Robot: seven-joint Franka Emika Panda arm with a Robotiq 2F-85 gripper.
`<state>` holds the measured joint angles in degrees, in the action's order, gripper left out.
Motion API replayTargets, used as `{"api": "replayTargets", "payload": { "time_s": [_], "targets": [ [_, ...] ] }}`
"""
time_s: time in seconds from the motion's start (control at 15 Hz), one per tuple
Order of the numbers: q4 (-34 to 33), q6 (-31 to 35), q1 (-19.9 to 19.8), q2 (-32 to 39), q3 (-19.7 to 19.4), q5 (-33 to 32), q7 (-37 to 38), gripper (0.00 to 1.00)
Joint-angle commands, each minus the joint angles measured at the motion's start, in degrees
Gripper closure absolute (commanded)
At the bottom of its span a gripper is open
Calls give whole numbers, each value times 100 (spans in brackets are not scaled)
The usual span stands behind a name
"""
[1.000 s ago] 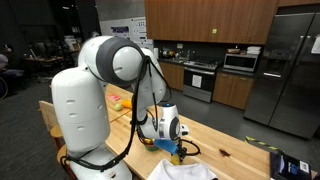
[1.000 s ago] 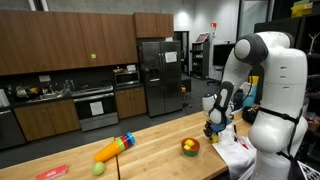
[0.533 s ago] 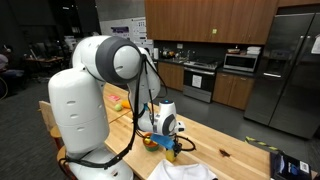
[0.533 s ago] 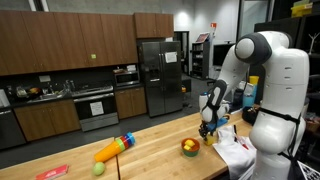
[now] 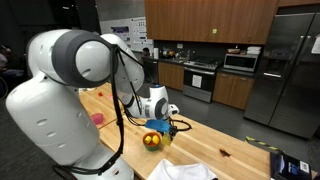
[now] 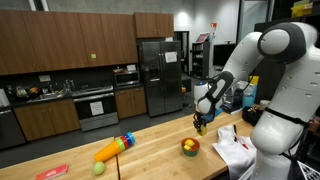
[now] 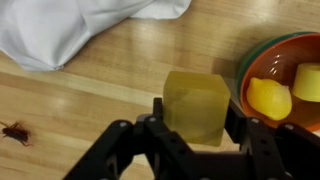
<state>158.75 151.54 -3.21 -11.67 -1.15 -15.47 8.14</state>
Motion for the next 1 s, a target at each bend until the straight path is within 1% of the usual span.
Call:
{"api": "replayTargets", "payload": {
  "time_s": [0.0,0.2,0.27,0.33,0.4,0.6,0.87,0.93],
  "targets": [
    [70,-348,-120,-648,186,-224,-112,66],
    [51,-405,-151,-770,263,-341,-205,66],
    [43,-435,19,-756,151,16,-444,66],
    [25,-461,105,-746,88,232,-600,66],
    [-22,-460,105,-719,98,318,-637,66],
    [-194,-402,76,-616,145,429,-655,66],
    [-579,-357,-48,-449,204,291,-453,66],
    [-691,-388,-29,-381,184,365,-461,66]
  ]
}}
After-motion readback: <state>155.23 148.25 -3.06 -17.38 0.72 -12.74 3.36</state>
